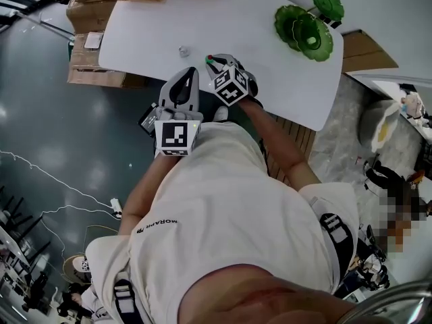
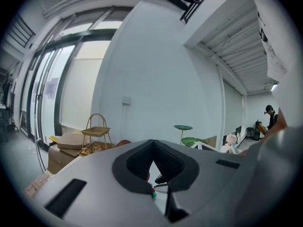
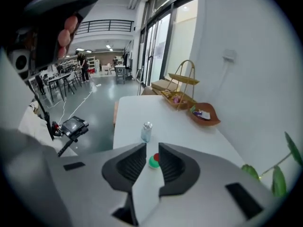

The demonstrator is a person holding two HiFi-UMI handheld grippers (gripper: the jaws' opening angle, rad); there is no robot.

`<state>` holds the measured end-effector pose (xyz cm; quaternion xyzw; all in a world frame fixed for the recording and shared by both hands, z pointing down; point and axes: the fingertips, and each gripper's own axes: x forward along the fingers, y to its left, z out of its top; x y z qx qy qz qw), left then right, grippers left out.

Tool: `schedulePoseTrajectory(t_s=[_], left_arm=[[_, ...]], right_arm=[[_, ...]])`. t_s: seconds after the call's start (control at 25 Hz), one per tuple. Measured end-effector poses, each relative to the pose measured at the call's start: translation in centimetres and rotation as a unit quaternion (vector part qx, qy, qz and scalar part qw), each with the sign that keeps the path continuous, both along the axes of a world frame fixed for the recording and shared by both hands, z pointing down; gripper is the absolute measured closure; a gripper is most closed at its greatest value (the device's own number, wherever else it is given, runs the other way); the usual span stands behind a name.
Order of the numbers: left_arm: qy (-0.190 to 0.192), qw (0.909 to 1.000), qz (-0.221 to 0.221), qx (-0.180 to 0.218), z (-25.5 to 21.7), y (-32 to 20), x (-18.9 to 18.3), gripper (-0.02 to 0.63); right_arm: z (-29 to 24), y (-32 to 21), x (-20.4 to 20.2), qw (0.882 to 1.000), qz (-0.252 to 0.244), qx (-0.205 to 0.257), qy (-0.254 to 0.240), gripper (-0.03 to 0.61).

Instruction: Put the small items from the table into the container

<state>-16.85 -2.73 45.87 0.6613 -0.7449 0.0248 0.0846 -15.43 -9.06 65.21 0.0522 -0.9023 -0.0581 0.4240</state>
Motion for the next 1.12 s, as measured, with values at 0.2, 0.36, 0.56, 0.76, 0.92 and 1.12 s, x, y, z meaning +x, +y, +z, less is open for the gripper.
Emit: schedulePoseTrajectory(t_s=[0.2,0.36,0.56,0.76,0.92,1.12], left_arm=[[0.003,1.0000,-0.002,-0.002,0.3,0.0,-0.3,0.611],[0.006,1.0000,-0.002,-0.005,0.5,-0.1,-0.3,0.611],[0.007,0.9999,-0.003,-0.007,0.8,-0.4,-0.6,0.611],[0.011,0.9999,-0.001,-0.010,0.9,-0.7,-0.7,0.611],[0.010,0.9999,0.001,-0.013,1.0,-0.8,-0.7,0.611],[0.008,0.9998,0.005,-0.015,1.1,-1.0,-0.5,0.611]], right_arm=[[1.8,-0.7,-0.4,0.998,-0.052,0.015,0.042,0.492],[3.2,-0.9,-0.6,0.994,-0.081,0.013,0.068,0.482],[4.7,-1.0,-0.9,0.991,-0.101,0.001,0.086,0.443],[5.7,-1.2,-1.0,0.988,-0.114,-0.003,0.100,0.442],[6.7,-1.1,-1.1,0.985,-0.132,-0.005,0.110,0.437],[7.5,-1.6,-1.3,0.986,-0.123,-0.015,0.109,0.439]])
